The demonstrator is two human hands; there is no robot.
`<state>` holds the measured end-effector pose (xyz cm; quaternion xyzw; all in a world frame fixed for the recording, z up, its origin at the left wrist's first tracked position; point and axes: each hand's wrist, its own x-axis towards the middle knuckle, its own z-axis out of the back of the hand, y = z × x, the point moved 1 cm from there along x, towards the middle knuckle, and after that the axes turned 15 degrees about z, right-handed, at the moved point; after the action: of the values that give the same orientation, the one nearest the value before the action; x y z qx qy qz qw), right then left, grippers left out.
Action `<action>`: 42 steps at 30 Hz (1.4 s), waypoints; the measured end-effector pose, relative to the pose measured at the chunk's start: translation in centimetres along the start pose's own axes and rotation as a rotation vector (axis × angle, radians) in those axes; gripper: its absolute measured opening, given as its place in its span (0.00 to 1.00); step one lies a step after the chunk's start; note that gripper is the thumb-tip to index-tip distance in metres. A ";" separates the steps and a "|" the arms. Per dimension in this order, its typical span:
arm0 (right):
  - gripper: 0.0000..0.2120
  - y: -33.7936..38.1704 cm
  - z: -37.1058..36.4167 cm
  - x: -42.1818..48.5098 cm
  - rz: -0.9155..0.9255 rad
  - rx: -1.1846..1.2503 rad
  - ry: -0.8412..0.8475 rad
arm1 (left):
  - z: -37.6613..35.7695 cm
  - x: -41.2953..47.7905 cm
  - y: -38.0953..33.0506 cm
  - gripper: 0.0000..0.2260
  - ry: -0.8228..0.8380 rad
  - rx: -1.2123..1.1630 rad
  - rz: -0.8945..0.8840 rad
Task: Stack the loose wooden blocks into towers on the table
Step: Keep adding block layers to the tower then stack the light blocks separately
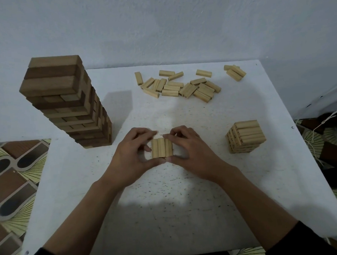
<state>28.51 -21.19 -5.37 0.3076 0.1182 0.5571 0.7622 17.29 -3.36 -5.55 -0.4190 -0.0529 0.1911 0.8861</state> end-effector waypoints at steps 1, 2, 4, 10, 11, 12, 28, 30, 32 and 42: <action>0.29 -0.1 0.0 0.1 0.003 0.001 0.006 | 0.1 0.0 0.1 0.32 0.016 0.004 -0.007; 0.29 -0.1 0.1 0.2 0.006 0.001 0.014 | 0.3 0.1 0.2 0.32 0.040 0.005 -0.011; 0.28 0.0 0.3 0.3 0.010 -0.007 0.044 | 0.6 0.3 0.3 0.30 0.091 0.000 -0.014; 0.27 0.2 0.8 0.5 0.015 0.014 0.063 | 0.7 0.7 0.1 0.26 0.114 0.015 -0.049; 0.27 0.2 0.9 0.4 0.007 0.030 0.056 | 0.6 0.7 0.1 0.26 0.112 0.016 -0.051; 0.29 0.2 1.0 0.4 -0.002 0.039 0.055 | 0.6 0.8 0.1 0.25 0.111 0.015 -0.049; 0.31 0.8 1.7 0.0 0.017 -0.007 0.068 | 0.4 0.9 -0.4 0.26 0.146 0.056 -0.036; 0.31 0.7 1.8 -0.2 0.015 -0.022 0.074 | 0.2 0.9 -0.8 0.26 0.121 0.121 -0.052; 0.32 0.6 1.7 -0.3 0.013 -0.034 0.080 | -0.1 1.0 -0.8 0.27 0.101 0.180 -0.057; 0.36 0.3 2.0 -0.5 -0.055 -0.024 0.048 | -0.4 0.7 -0.1 0.32 0.077 0.247 -0.052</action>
<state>29.12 -22.25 -3.71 0.2817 0.1383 0.5445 0.7778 18.04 -3.41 -5.78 -0.3123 -0.0059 0.1567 0.9370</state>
